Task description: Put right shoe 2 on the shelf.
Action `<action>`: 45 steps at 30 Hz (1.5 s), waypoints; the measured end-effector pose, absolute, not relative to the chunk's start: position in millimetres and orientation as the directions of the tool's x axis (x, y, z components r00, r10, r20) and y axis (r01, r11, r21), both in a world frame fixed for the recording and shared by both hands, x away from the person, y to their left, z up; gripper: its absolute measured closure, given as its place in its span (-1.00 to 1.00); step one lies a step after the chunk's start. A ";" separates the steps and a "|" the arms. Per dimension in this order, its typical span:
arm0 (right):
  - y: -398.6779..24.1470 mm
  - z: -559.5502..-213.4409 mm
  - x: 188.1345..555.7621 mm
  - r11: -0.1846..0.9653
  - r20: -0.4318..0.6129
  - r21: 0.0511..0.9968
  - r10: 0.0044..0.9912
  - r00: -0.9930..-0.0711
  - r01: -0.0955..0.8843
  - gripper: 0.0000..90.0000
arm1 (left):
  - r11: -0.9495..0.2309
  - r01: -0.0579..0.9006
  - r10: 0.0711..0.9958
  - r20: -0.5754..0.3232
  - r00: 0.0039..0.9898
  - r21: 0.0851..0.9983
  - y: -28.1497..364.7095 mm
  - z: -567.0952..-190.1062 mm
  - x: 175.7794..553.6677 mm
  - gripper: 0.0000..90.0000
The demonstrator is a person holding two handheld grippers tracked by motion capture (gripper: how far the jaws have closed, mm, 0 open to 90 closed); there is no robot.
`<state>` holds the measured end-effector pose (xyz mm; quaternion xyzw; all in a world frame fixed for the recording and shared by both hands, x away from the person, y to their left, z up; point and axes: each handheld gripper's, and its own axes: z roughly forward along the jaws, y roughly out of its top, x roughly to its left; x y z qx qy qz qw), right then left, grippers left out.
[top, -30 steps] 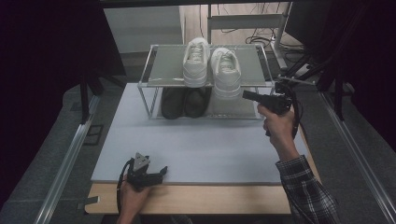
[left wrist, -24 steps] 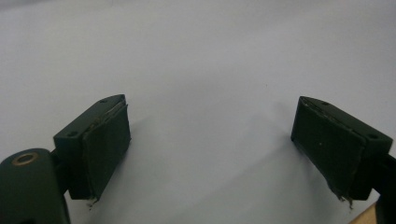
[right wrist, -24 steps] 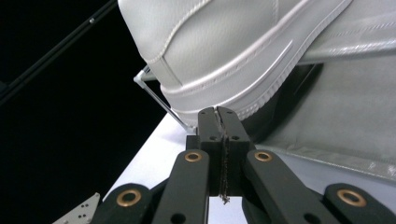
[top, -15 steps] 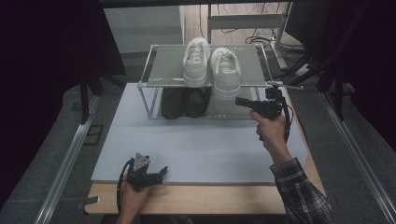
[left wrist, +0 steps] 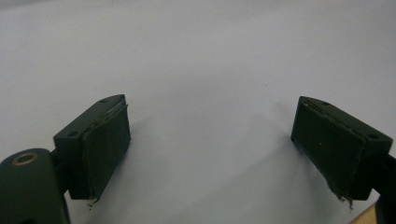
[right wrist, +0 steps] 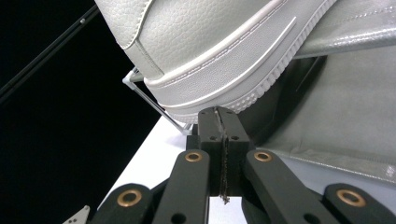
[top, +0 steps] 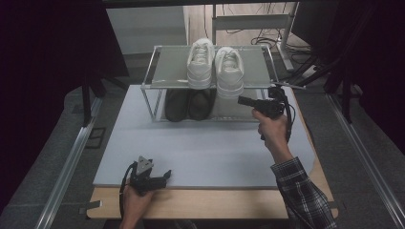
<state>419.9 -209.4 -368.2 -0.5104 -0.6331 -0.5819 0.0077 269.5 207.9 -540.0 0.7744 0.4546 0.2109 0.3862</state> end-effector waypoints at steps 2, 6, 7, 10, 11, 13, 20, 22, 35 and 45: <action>-207.9 -368.2 422.4 -0.200 0.605 0.728 0.638 -0.476 0.656 1.00 | -0.288 0.541 0.867 -0.024 0.498 0.790 207.8 -540.0 269.5 -0.74; -203.9 -368.4 428.5 -0.204 0.603 0.724 0.651 -0.461 0.659 1.00 | -0.289 0.541 0.867 -0.024 0.498 0.790 207.9 -539.9 269.6 -0.74; -202.8 -368.6 430.0 -0.208 0.603 0.725 0.653 -0.459 0.656 1.00 | -0.288 0.541 0.867 -0.025 0.498 0.790 207.9 -540.0 269.6 -0.74; -201.0 -369.6 434.4 -0.220 0.613 0.718 0.648 -0.452 0.660 1.00 | -0.288 0.542 0.867 -0.025 0.498 0.790 207.9 -539.9 269.5 -0.74; -200.4 -369.7 435.7 -0.220 0.614 0.716 0.650 -0.448 0.662 1.00 | -0.289 0.541 0.867 -0.023 0.498 0.790 207.8 -539.9 269.4 -0.74; -199.7 -370.7 438.2 -0.225 0.615 0.717 0.650 -0.446 0.660 1.00 | -0.288 0.542 0.867 -0.025 0.498 0.790 207.9 -539.9 269.4 -0.74; -193.4 -370.3 448.1 -0.231 0.609 0.715 0.669 -0.426 0.660 1.00 | -0.288 0.542 0.867 -0.025 0.498 0.790 207.9 -539.9 269.5 -0.74; -192.9 -369.7 449.3 -0.235 0.611 0.714 0.669 -0.423 0.660 1.00 | -0.289 0.542 0.867 -0.024 0.498 0.790 207.8 -539.9 269.5 -0.74; -184.2 -372.6 453.0 -0.246 0.627 0.705 0.655 -0.421 0.666 1.00 | -0.289 0.541 0.867 -0.024 0.497 0.790 207.8 -539.9 269.4 -0.74; -180.1 -373.1 453.7 -0.254 0.631 0.702 0.654 -0.417 0.665 1.00 | -0.288 0.541 0.867 -0.024 0.498 0.790 207.8 -539.9 269.4 -0.74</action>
